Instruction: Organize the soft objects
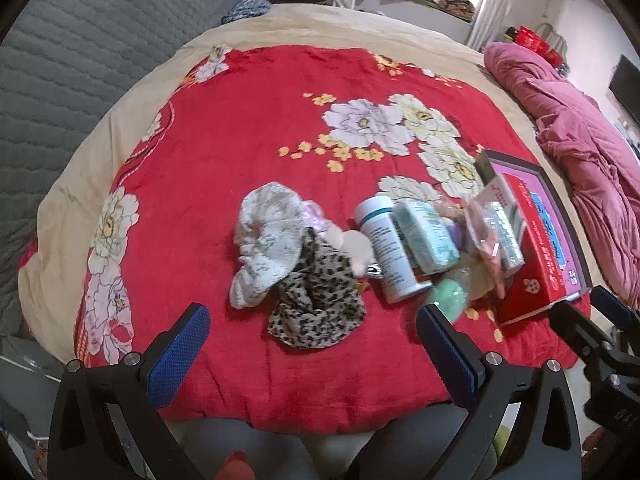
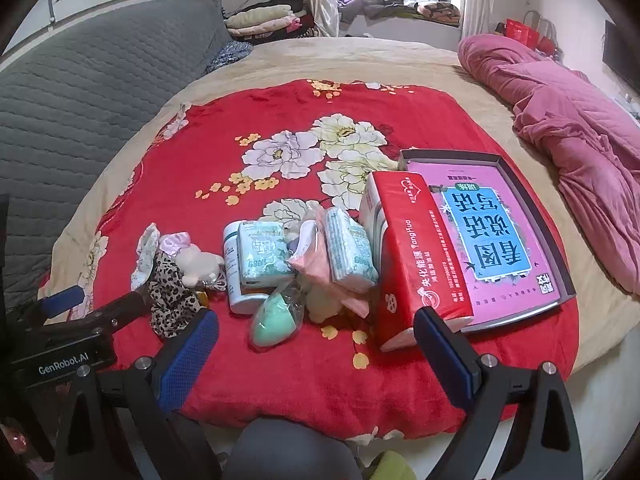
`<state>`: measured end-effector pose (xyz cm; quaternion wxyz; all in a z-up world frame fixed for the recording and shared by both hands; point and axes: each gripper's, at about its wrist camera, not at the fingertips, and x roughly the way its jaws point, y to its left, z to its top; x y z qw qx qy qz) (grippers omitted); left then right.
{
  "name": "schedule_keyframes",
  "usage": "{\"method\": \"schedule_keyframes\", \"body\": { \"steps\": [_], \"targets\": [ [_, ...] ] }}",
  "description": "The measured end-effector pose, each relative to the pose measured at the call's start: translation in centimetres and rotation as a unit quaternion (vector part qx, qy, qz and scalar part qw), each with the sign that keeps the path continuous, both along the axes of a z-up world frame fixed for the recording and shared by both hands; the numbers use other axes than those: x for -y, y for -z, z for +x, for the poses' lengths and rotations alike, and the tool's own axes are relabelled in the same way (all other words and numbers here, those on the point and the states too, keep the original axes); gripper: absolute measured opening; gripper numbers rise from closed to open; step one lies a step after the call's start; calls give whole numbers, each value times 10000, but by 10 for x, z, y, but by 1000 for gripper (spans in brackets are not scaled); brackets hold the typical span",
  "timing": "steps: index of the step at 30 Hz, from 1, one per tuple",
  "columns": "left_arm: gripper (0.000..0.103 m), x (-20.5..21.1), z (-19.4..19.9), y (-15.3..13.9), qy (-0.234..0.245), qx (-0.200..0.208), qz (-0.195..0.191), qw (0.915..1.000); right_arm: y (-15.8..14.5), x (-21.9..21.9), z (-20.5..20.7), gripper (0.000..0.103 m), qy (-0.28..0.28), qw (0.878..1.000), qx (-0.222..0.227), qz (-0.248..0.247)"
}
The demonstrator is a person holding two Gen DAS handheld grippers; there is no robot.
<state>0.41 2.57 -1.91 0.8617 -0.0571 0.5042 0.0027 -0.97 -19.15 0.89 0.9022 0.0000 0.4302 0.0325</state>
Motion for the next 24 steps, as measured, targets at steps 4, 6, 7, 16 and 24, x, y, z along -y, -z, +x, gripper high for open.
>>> {"method": "schedule_keyframes", "body": {
  "steps": [4, 6, 7, 16, 24],
  "targets": [
    [103, -17, 4, 9, -153, -101, -43, 9998, 4, -5, 7, 98, -60, 10000, -57, -9],
    [103, -25, 6, 12, -218, -114, -65, 9997, 6, -7, 10, 98, -71, 9999, -83, 4],
    [103, -29, 7, 14, -254, -121, -72, 9996, 8, -8, 12, 98, -93, 9999, -99, 22],
    [103, -59, 31, 36, -468, -279, -227, 9983, 18, -15, 28, 98, -142, 9996, -219, -53],
    [103, -70, 69, 51, -522, -338, -479, 9969, 22, -9, 42, 98, -57, 9995, -296, -119]
  ]
}}
